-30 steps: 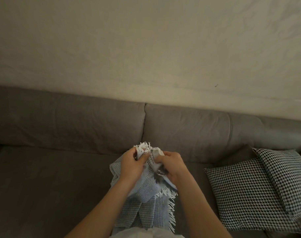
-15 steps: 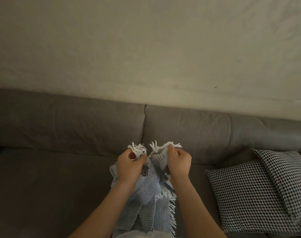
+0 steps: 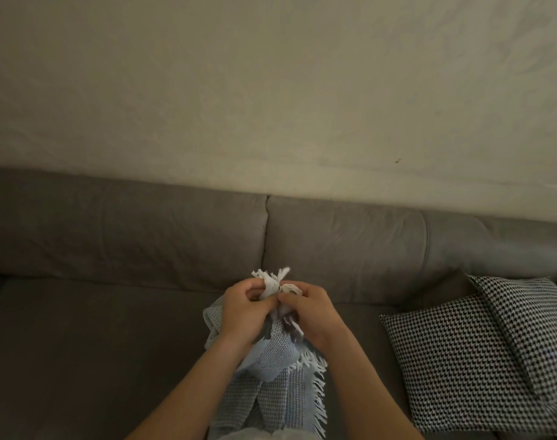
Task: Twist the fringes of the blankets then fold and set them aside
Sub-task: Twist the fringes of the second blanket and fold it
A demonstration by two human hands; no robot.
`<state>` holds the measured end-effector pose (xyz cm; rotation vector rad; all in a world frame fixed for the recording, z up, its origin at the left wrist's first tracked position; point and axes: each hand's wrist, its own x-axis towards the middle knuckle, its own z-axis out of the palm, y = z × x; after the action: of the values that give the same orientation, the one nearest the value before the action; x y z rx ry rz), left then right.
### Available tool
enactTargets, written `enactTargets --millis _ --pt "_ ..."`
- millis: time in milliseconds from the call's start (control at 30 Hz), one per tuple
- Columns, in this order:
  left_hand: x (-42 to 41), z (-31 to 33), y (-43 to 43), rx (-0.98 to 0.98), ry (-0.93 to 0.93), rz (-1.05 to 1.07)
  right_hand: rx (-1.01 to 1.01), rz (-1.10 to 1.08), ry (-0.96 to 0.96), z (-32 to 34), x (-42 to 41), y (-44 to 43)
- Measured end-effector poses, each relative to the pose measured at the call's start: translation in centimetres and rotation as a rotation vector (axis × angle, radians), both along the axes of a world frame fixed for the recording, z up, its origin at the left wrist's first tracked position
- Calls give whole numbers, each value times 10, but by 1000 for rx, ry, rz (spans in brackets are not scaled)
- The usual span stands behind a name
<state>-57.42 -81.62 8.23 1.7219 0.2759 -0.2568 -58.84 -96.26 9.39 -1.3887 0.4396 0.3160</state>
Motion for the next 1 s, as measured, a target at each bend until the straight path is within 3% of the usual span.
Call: enactTargets --millis 133,300,400,633,733,833,1000 --pt "5 -2 -1 14 66 16 15 -35 26 -10 1 6" --pt "-1 -2 0 82 50 20 60 -210 188 -19 3 3" --pt "-3 -8 3 114 76 36 -141 -134 120 -22 2 1" --pt "-5 -13 4 172 70 -36 -747 98 -305 -25 2 -4" --pt "-8 -15 0 188 62 -56 -873 131 -417 -27 0 -6" --pt "-9 -11 -2 197 58 -49 -808 160 -392 -21 2 -10" --pt "-8 -9 -3 148 85 -45 -443 257 -225 -21 -11 -13"
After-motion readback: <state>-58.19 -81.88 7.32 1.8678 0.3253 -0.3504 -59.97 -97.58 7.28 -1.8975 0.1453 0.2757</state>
